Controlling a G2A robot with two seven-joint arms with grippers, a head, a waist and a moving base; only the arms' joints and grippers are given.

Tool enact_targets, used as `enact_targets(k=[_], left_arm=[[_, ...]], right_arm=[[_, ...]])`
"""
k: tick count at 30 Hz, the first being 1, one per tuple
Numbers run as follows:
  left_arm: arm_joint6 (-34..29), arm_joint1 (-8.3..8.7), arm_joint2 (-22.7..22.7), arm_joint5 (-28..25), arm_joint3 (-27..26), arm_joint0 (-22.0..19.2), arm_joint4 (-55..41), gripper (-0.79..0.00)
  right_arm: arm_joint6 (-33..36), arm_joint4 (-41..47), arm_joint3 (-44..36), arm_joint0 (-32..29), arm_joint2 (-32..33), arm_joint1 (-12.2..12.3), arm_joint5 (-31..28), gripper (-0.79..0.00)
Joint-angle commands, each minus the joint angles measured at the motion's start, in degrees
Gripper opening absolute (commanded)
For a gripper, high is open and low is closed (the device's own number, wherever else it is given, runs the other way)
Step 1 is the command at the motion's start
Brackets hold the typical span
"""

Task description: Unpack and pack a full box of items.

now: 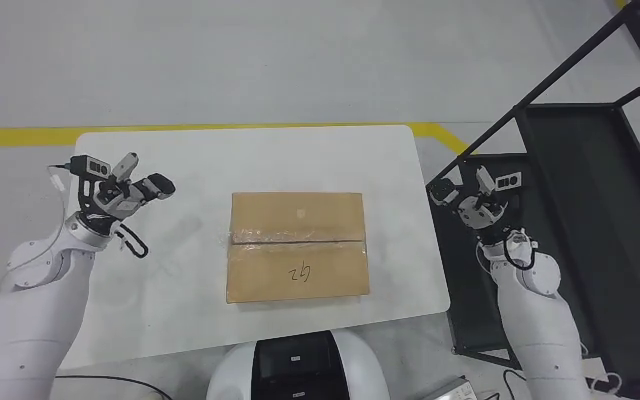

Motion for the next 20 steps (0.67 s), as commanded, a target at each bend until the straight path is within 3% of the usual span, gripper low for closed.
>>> enact_targets(k=[1,20], left_arm=[[1.5,0.01,-0.6,0.1,-1.2,0.8,0.7,0.000],[1.9,0.01,-0.7,0.1,-1.5,1.1,1.0,-0.001]], right_arm=[[-0.2,0.1,0.2,0.0,0.2,0.0,-0.8,0.000],[-0.2,0.1,0.2,0.0,0.2,0.0,-0.8,0.000]])
